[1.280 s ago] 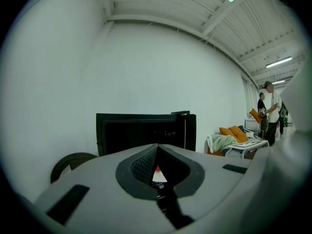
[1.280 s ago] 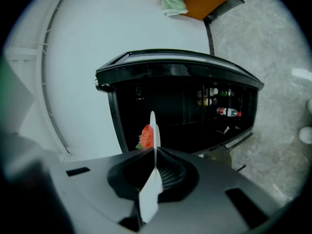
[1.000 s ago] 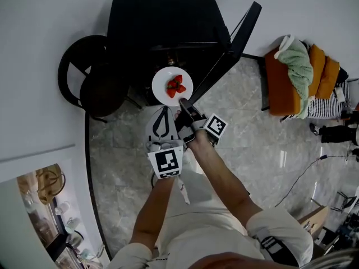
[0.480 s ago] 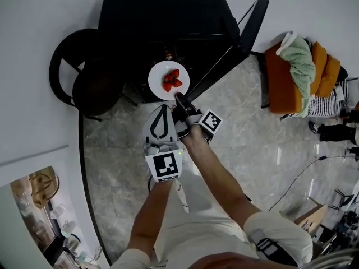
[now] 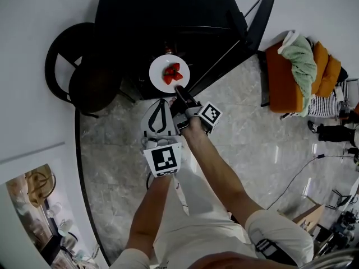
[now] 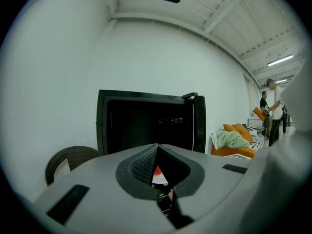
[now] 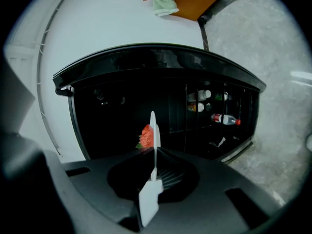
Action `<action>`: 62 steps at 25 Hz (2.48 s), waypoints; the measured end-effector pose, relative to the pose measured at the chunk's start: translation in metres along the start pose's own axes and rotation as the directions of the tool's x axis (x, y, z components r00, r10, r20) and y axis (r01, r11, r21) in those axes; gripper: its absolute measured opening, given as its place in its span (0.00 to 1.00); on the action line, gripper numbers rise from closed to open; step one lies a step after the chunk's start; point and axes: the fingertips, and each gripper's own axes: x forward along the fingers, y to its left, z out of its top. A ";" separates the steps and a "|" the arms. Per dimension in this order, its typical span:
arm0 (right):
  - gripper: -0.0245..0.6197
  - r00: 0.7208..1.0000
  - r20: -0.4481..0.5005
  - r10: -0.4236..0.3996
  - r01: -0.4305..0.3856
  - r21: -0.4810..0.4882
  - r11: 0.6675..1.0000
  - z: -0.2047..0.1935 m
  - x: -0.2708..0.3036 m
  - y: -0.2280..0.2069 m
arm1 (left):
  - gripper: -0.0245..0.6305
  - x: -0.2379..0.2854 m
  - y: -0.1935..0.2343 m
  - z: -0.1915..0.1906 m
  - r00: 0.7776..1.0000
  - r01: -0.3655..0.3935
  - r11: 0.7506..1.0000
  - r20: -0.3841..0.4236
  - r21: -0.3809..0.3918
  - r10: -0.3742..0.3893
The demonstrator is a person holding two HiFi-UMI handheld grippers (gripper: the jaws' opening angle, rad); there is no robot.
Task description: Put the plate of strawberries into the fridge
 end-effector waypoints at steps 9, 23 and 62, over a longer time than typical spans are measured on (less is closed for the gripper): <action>0.07 1.000 0.014 -0.010 0.010 0.014 1.000 0.005 0.013 -0.021 | 0.04 0.002 -0.005 0.000 1.000 0.021 1.000 -0.004 0.007 -0.021; 0.07 0.999 0.034 -0.027 0.026 0.013 1.000 0.022 0.037 -0.047 | 0.04 0.006 -0.013 -0.001 0.999 0.045 0.999 -0.006 0.023 -0.045; 0.07 0.993 0.062 -0.101 0.104 -0.058 0.993 0.052 0.104 -0.084 | 0.04 0.021 -0.001 -0.016 0.999 0.041 0.999 -0.020 -0.026 -0.042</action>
